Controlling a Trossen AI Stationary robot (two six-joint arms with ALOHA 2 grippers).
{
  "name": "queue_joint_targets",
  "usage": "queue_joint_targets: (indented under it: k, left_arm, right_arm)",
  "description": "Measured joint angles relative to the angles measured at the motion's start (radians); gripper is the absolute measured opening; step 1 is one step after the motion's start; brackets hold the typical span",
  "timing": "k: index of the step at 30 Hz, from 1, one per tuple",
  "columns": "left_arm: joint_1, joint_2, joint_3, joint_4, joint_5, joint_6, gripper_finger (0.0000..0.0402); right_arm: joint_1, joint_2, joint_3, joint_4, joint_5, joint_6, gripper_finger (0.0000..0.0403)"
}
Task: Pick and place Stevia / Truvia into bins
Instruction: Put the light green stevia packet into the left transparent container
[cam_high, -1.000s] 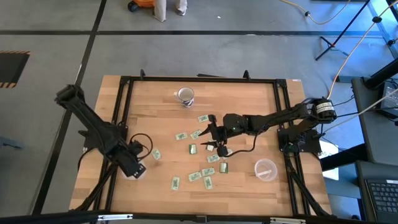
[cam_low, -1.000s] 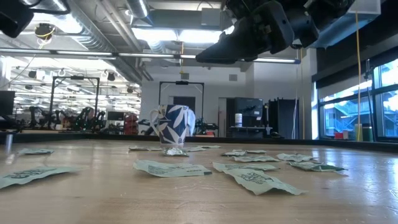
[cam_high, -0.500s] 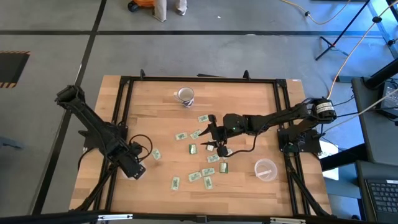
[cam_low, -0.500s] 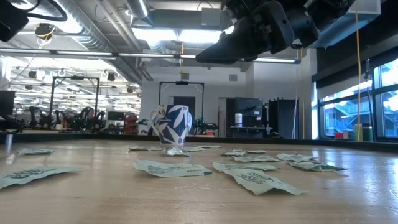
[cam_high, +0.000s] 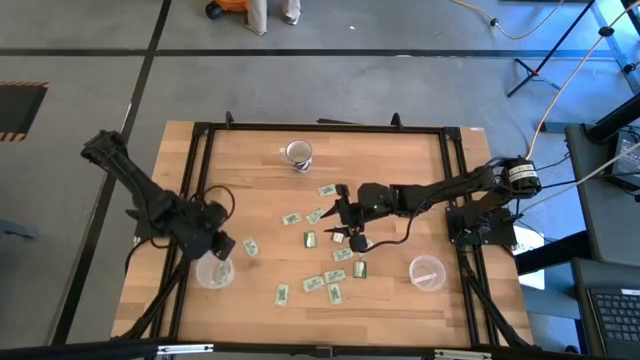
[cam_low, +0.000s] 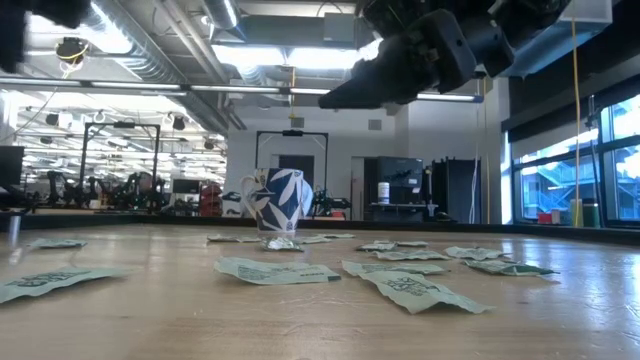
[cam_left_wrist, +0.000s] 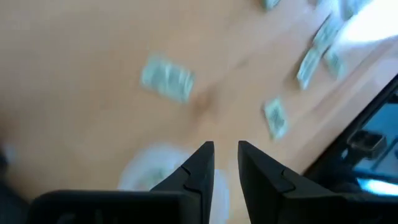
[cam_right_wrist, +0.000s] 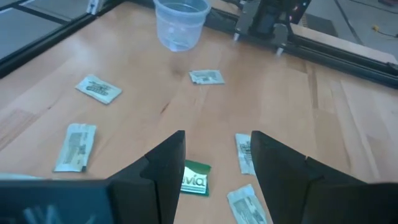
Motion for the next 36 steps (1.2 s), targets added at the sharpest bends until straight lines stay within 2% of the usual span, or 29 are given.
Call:
queue_joint_targets:
  k: [5, 10, 16, 21, 27, 36]
  left_arm:
    - [0.124, -0.002, 0.0, 0.002, -0.034, 0.292, 0.0066]
    - [0.263, 0.053, -0.015, 0.012, 0.018, 0.507, 0.0066]
    - [0.373, 0.177, -0.023, 0.036, 0.113, 0.713, 0.0066]
    - [0.414, 0.304, -0.023, 0.085, 0.141, 0.871, 0.0065]
    - [0.451, 0.412, -0.024, 0.081, 0.208, 0.874, 0.0065]
    - [0.453, 0.489, -0.024, 0.167, 0.245, 0.869, 0.0065]
  right_arm:
    - [-0.01, 0.0, 0.0, -0.002, 0.008, 0.001, 0.0184]
    - [-0.013, 0.0, 0.0, 0.0, 0.01, 0.001, 0.0184]
    - [-0.013, 0.0, 0.0, 0.001, 0.009, 0.001, 0.0184]
    - [-0.013, 0.0, 0.0, 0.001, 0.009, 0.002, 0.0184]
    - [-0.013, 0.0, 0.0, -0.012, 0.009, 0.008, 0.0184]
    - [-0.013, 0.0, 0.0, -0.021, 0.009, 0.032, 0.0184]
